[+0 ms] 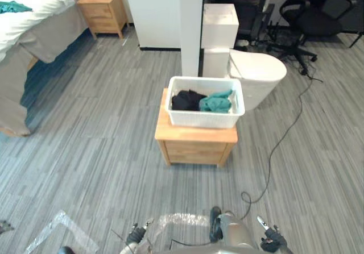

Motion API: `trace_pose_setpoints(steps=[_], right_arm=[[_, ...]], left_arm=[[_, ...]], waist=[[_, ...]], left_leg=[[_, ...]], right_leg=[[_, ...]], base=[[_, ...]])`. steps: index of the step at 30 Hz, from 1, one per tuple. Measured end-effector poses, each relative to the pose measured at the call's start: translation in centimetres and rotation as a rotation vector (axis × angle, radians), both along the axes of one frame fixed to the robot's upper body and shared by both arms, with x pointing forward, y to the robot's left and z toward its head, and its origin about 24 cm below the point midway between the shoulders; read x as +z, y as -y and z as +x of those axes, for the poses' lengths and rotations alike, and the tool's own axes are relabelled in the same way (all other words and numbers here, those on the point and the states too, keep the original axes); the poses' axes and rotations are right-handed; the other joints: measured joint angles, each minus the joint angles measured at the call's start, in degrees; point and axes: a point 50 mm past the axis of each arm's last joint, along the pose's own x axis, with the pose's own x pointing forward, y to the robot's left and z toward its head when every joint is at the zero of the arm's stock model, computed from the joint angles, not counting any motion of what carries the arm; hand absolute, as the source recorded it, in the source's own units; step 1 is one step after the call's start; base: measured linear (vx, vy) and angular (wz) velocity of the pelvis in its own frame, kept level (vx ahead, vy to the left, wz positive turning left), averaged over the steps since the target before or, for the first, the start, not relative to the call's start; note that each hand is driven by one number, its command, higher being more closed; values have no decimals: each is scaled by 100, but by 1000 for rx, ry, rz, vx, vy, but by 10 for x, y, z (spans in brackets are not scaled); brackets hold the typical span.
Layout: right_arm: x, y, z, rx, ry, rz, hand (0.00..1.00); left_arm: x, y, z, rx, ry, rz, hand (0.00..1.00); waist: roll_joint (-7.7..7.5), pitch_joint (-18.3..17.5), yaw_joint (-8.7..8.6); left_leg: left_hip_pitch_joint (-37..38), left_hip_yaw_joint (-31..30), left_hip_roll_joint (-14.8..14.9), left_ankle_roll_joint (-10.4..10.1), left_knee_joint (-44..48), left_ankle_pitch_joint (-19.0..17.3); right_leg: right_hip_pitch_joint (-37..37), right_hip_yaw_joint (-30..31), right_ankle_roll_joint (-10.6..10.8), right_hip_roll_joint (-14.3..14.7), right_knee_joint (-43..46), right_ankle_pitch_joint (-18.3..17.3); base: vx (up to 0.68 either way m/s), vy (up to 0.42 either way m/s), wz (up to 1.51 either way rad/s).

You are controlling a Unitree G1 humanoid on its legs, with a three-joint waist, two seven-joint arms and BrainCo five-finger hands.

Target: Pick up the laundry basket with both hands and put the clothes into the washing machine.

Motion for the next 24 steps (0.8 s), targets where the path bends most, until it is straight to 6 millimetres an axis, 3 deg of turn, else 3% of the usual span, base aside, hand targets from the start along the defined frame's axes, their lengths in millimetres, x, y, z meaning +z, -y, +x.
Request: trace_pose_setpoints(steps=[1, 2, 5, 6, 7, 9, 10, 11, 12, 13, 16, 17, 19, 21, 24], right_arm=[[0, -3, 4, 14, 4, 7, 0], [1, -2, 8, 30, 10, 1, 0], [1, -7, 19, 83, 23, 0, 0], [5, -3, 28, 83, 46, -11, 0], [6, -1, 31, 84, 54, -18, 0], [12, 6, 40, 88, 89, -43, 0], [13, 7, 41, 84, 98, -47, 0], [14, 7, 41, 71, 107, -45, 0], [12, 1, 40, 66, 104, -30, 0], [13, 4, 38, 52, 99, -38, 0], [17, 16, 37, -30, 108, -76, 0], [18, 21, 35, -74, 122, -82, 0], [16, 27, 24, -166, 112, -64, 0], [10, 26, 14, -200, 75, -36, 0], [3, 23, -5, -261, 28, 7, 0]], left_arm=[[1, -4, 0, 7, 4, 6, 0], [1, -9, -1, 18, 5, 16, 0], [8, -27, 6, 8, 48, 71, 0], [9, -26, 8, -2, 54, 75, 0], [8, -25, 7, 0, 52, 72, 0], [8, -24, 2, 9, 52, 71, 0], [8, -24, 0, 16, 51, 72, 0], [8, -27, -4, 33, 39, 83, 0], [9, -32, -5, 45, 38, 99, 0], [12, -36, 3, 53, 68, 116, 0], [11, -36, -2, 73, 48, 114, 0], [10, -39, -8, 89, 35, 117, 0], [11, -49, -14, 106, 19, 138, 0], [10, -55, -19, 132, 0, 149, 0], [11, -64, -27, 208, -12, 160, 0]], waist=[[65, 75, 28], [-42, 183, 153], [-357, 314, 271], [-284, 383, 295], [-257, 393, 293], [-186, 369, 314], [-151, 347, 320], [-130, 317, 373], [-291, 263, 443], [-431, 269, 437], [-437, 278, 476], [-413, 287, 474], [-361, 270, 460], [-371, 164, 449], [-353, 27, 444]], left_leg=[[-398, 320, 310, 189, 960, -383], [-794, 772, 547, 433, 1771, -1033], [-1654, 1059, 345, 274, 1559, -1738], [-1976, 1109, 259, 154, 1041, -1937], [-2084, 1140, 188, 84, 629, -1991], [-2063, 1063, -296, 30, -1771, -1944], [-2036, 894, -432, -24, -2327, -1881], [-1819, 642, -657, 69, -2998, -1308], [-1705, 728, -829, 71, -3205, -1276], [-1749, 737, -1003, 290, -3086, -1388], [-1429, 914, -1122, 506, -2821, -1731], [-1059, 1018, -1141, 594, -2904, -1799], [-500, 1086, -1141, 623, -3163, -1968], [-362, 1129, -1106, 594, -3405, -1997], [-358, 1142, -924, 440, -3415, -2167]], right_leg=[[485, 31, -25, 164, -309, -15], [1105, 127, -80, 263, -659, -51], [2033, 204, -82, 195, -1279, -155], [2293, 287, 12, 192, -1446, -247], [2369, 295, 52, 178, -1484, -291], [2514, 413, 213, 53, -1515, -556], [2514, 463, 263, 51, -1498, -624], [2532, 593, 345, 14, -1434, -762], [2511, 638, 435, -158, -1359, -840], [2506, 629, 543, -325, -1271, -917], [2463, 856, 734, -537, -346, -1109], [2251, 1050, 777, -573, 609, -1109], [1880, 1170, 936, -698, 1702, -1243], [1595, 993, 894, -866, 1544, -1377], [1263, 803, 839, -1040, 491, -1262]], base=[[812, -262, -10], [624, -202, -17], [524, -148, -17], [407, -32, -26], [384, 46, -27], [378, 139, -26], [404, 211, -31], [426, 189, -21], [525, 189, 5], [431, 124, 20], [355, 133, -3], [317, 135, -25], [297, 103, -20], [96, 15, -16], [66, -72, -14]])
